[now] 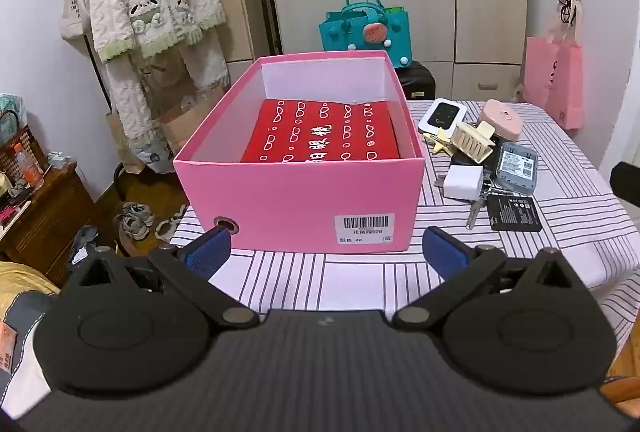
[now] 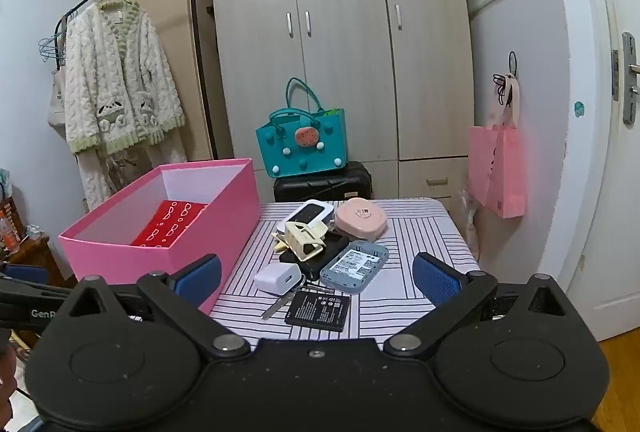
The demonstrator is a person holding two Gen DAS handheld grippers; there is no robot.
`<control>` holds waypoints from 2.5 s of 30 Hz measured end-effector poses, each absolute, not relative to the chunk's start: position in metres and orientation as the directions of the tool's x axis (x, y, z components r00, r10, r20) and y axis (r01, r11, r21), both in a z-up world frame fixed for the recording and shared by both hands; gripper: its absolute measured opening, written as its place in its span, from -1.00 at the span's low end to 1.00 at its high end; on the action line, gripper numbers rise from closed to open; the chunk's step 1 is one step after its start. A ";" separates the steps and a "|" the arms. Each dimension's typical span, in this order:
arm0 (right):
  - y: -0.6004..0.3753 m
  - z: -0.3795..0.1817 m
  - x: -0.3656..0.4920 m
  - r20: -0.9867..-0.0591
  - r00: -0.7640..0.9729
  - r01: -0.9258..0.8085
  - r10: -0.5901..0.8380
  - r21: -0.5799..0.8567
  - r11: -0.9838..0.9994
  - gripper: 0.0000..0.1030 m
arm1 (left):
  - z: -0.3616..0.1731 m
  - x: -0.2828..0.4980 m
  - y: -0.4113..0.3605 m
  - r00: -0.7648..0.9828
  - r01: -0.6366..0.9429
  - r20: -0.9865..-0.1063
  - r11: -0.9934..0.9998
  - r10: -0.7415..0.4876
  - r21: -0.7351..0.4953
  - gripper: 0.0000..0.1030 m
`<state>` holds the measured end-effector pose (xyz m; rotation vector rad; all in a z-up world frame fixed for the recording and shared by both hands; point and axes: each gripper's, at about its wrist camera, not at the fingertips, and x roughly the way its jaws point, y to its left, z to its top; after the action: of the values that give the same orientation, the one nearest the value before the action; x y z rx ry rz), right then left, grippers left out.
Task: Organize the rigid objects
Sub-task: 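Move the right tool toward the black battery on the table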
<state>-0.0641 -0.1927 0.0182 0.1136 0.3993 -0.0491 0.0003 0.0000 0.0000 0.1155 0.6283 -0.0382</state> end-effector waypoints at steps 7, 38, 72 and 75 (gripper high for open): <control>-0.190 0.020 -0.063 -0.391 0.920 0.073 -0.030 0.095 0.993 0.99 | -0.002 0.003 -0.004 0.812 0.081 -0.583 0.991 -0.004 0.106 1.00; -0.190 0.011 -0.061 -0.389 0.920 0.076 -0.050 0.052 0.996 1.00 | -0.010 0.005 0.001 0.802 0.085 -0.597 0.992 -0.013 0.093 1.00; -0.204 -0.004 -0.058 -0.344 0.934 0.136 -0.091 0.108 0.985 1.00 | -0.023 0.018 0.012 0.812 0.055 -0.582 0.998 -0.051 -0.012 1.00; -0.199 -0.007 -0.058 -0.322 0.943 0.113 -0.079 0.086 0.990 1.00 | -0.026 0.018 0.011 0.823 0.071 -0.565 0.997 -0.052 0.012 1.00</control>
<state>-0.0576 -0.1994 -0.0068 0.1044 0.3241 -0.0981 0.0178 0.0106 -0.0260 0.0324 0.6000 -0.0650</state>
